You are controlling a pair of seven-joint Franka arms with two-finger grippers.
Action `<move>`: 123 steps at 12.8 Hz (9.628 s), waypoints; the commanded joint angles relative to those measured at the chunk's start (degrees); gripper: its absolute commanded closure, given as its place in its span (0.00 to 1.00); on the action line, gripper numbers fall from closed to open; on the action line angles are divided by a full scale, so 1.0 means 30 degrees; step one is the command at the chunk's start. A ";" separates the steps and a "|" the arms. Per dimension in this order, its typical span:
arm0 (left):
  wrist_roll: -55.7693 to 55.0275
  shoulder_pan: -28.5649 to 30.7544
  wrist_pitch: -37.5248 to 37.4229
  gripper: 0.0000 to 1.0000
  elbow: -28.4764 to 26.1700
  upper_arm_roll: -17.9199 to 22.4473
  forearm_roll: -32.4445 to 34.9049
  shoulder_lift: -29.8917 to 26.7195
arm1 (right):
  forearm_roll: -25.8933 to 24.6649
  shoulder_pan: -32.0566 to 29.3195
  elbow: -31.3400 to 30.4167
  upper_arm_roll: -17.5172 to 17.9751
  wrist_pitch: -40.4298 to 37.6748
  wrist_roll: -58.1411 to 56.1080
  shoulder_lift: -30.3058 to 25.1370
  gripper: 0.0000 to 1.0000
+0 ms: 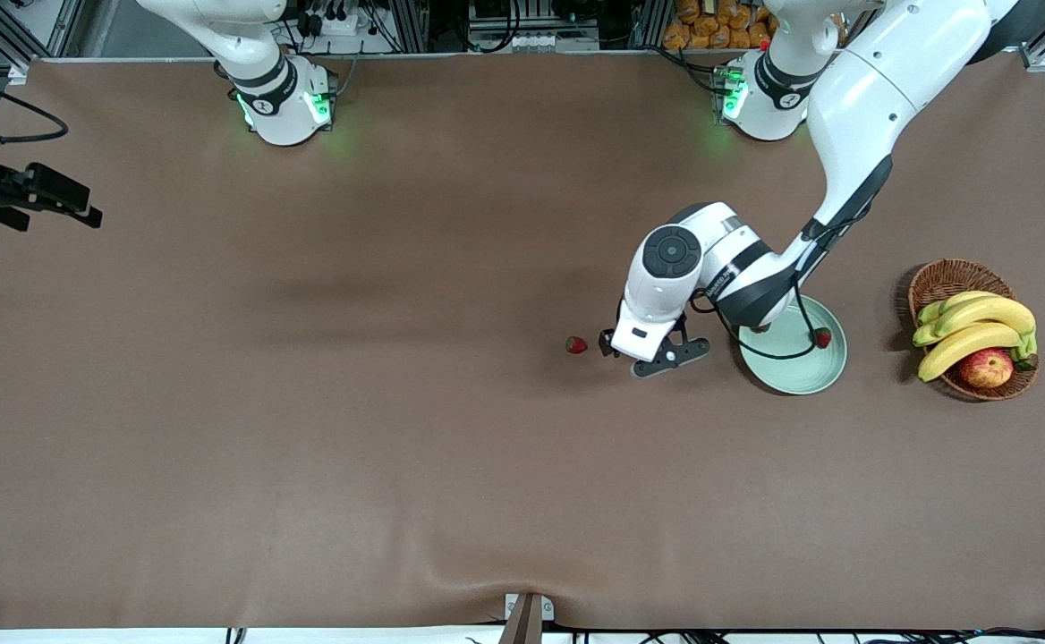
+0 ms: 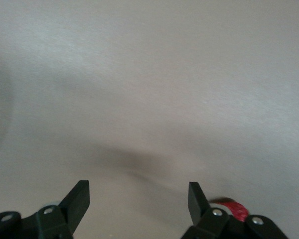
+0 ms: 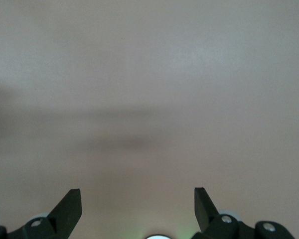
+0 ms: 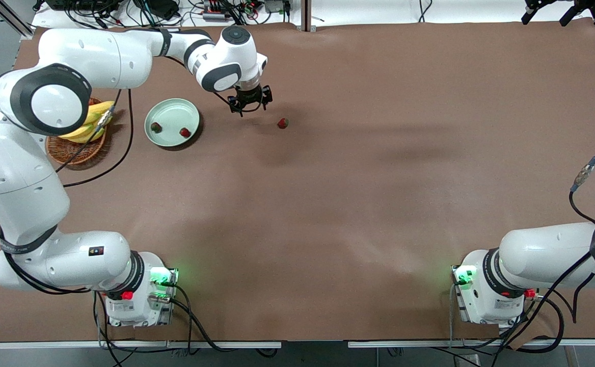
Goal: Collect all strawberries into plate
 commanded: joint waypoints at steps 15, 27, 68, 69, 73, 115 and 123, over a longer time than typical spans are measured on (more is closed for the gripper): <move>-0.4993 -0.4829 0.1883 0.31 0.2779 0.2404 -0.0038 0.1941 | -0.1907 0.0661 0.1985 0.0298 -0.1607 0.0675 0.0469 0.00; -0.4993 -0.5125 0.2234 0.40 0.3044 0.2612 0.0255 0.2820 | -0.1027 -0.0746 0.2132 0.0239 -0.1226 0.0705 0.0469 0.00; 1.1706 1.4270 -0.6996 0.84 -0.0941 -0.5943 -0.0126 -0.0697 | -0.0939 -0.0746 0.2132 0.0239 -0.1285 0.0734 0.0469 0.00; 1.1706 1.4241 -0.6820 0.65 -0.0911 -0.5942 -0.0126 -0.0492 | -0.0939 -0.0746 0.2132 0.0239 -0.1285 0.0734 0.0469 0.00; 1.1413 1.4211 -0.6349 0.00 -0.0561 -0.5999 -0.0446 -0.0809 | -0.0939 -0.0746 0.2132 0.0239 -0.1285 0.0734 0.0469 0.00; 1.6831 -0.3440 -1.7045 0.00 0.7153 1.3113 -1.3221 -1.3990 | -0.0939 -0.0717 0.2132 0.0239 -0.1256 0.0734 0.0498 0.00; 2.0231 -0.3894 -1.6158 0.00 0.4185 1.4976 -1.3250 -1.6282 | -0.0939 -0.0717 0.2132 0.0239 -0.1285 0.0734 0.0469 0.00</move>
